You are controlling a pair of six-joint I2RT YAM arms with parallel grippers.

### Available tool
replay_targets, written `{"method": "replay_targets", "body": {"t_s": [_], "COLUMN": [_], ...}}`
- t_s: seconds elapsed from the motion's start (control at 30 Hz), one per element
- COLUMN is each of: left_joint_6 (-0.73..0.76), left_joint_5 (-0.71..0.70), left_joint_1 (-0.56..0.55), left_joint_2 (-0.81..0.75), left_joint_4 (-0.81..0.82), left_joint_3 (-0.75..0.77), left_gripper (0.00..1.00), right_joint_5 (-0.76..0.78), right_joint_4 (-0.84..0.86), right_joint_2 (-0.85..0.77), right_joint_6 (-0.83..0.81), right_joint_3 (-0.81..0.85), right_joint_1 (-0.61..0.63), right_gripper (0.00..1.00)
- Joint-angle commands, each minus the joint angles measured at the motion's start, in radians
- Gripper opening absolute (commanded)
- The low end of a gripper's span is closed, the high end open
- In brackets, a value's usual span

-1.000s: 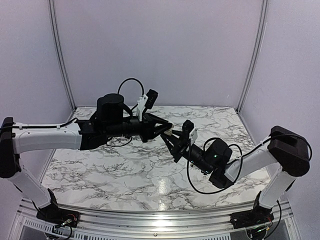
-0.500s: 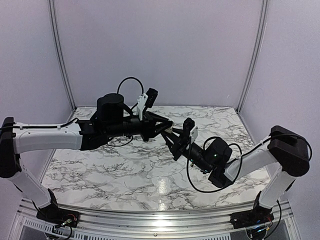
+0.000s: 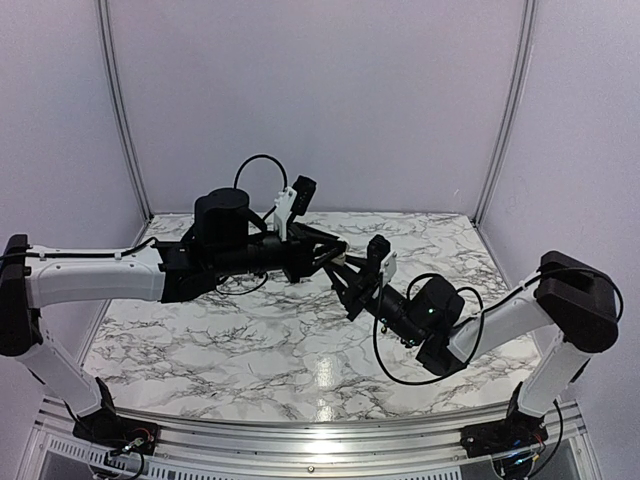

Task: Insert the wireless bluetooth earbuds into the charging case
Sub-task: Insert the right earbud into the right side groove of the charging case.

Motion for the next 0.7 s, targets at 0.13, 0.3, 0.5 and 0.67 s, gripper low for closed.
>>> {"method": "replay_targets", "body": {"t_s": [0.13,0.3,0.5,0.67], "left_joint_6": [0.002,0.01,0.015,0.02], "left_joint_5": [-0.06,-0.09,-0.102,-0.111], "left_joint_1": [0.003,0.004,0.004,0.004], "left_joint_2": [0.014,0.008,0.008,0.005], "left_joint_4": [-0.034,-0.041,-0.053,-0.062], "left_joint_3": [0.01,0.008,0.01,0.014], "left_gripper": [0.28,0.28,0.31,0.33], "right_joint_5": [-0.018,-0.016,-0.017,-0.036], "right_joint_4": [0.11,0.115,0.116,0.122], "right_joint_2": [0.004,0.004,0.006,0.011], "right_joint_6": [0.016,0.02,0.024,0.063], "right_joint_3": [0.037,0.034,0.028,0.021], "right_joint_1": [0.014,0.013,0.013,0.014], "right_gripper": [0.0,0.0,0.0,0.0]}}
